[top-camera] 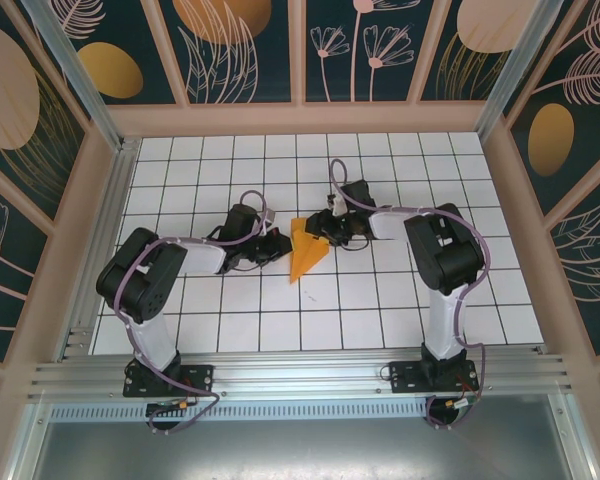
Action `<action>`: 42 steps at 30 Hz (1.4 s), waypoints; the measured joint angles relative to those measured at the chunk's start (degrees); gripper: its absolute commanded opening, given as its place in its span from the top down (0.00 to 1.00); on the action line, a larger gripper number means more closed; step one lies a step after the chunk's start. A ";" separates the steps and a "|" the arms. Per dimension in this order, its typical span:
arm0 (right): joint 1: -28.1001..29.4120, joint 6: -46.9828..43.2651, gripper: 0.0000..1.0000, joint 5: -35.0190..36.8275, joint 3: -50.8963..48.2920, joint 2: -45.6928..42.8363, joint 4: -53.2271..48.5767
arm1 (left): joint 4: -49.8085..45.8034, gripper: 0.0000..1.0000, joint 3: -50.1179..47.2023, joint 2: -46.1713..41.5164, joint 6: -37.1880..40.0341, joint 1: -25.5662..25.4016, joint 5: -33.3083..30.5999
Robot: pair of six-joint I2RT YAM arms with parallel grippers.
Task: Fold a paper plane with a square sheet of paper (pick it up from the middle)
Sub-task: Turn over a square sheet of paper at the center of the table.
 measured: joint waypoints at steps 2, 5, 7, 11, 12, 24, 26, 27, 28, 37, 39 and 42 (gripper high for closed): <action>-0.85 0.90 0.47 -0.87 -1.97 -1.40 1.27 | 1.79 1.00 -0.50 -0.55 -1.14 0.11 0.72; -2.14 2.56 0.42 -2.40 -5.35 -3.85 3.82 | 3.82 1.00 -0.76 -0.96 -2.54 0.26 1.70; -2.64 3.87 0.42 -3.43 -6.93 -5.18 5.77 | 5.11 1.00 -1.03 -1.49 -3.61 0.26 2.14; -2.91 6.14 0.43 -5.53 -8.55 -6.38 9.88 | 6.69 1.00 -1.09 -2.54 -5.16 0.26 3.19; -2.91 6.45 0.44 -5.99 -8.68 -6.38 10.86 | 7.13 1.00 -1.09 -2.69 -5.53 0.26 3.41; -2.89 10.05 0.84 -10.58 -10.08 -6.38 19.78 | 9.40 1.00 -1.09 -2.78 -7.96 0.26 4.92; -2.89 9.79 0.90 -10.32 -10.08 -6.38 19.58 | 9.35 0.96 -1.09 -2.78 -7.93 0.28 4.90; -2.82 9.53 0.93 -9.94 -10.08 -6.38 19.21 | 9.25 0.88 -1.09 -2.78 -7.91 0.28 4.83; -2.78 8.87 0.95 -9.44 -10.08 -6.47 18.40 | 8.92 0.81 -1.07 -2.78 -7.52 0.28 4.61; -2.51 -4.63 0.95 13.35 -3.28 -11.45 -7.10 | -5.95 0.54 0.57 -8.90 -0.66 2.84 -2.62; -2.38 -8.04 0.95 21.09 -0.85 -13.40 -12.83 | -9.27 0.53 1.66 -10.49 1.27 3.76 -5.51; -1.86 -12.22 0.95 32.24 2.45 -15.37 -20.11 | -12.70 0.52 2.49 -12.00 2.95 4.92 -9.35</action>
